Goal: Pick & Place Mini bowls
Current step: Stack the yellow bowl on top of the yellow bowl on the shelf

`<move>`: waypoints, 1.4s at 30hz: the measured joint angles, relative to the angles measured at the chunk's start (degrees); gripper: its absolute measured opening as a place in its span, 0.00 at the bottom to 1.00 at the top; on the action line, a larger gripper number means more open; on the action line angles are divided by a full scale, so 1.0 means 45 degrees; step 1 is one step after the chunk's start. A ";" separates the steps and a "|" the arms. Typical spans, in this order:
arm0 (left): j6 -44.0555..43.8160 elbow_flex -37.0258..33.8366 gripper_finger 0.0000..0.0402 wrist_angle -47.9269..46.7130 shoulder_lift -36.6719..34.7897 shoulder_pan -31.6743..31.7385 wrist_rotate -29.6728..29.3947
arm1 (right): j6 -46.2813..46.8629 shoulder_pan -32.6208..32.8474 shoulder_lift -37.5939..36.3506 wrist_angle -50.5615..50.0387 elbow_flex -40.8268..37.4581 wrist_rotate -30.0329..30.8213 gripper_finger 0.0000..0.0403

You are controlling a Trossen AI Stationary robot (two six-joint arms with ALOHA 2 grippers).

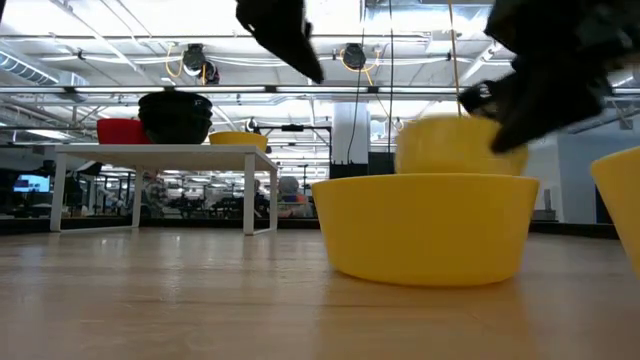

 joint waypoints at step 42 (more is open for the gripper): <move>0.0037 -0.0019 0.02 0.3294 0.1527 -0.1017 0.8505 | -0.4381 -0.1884 -0.0051 0.5274 0.0039 -0.4203 0.28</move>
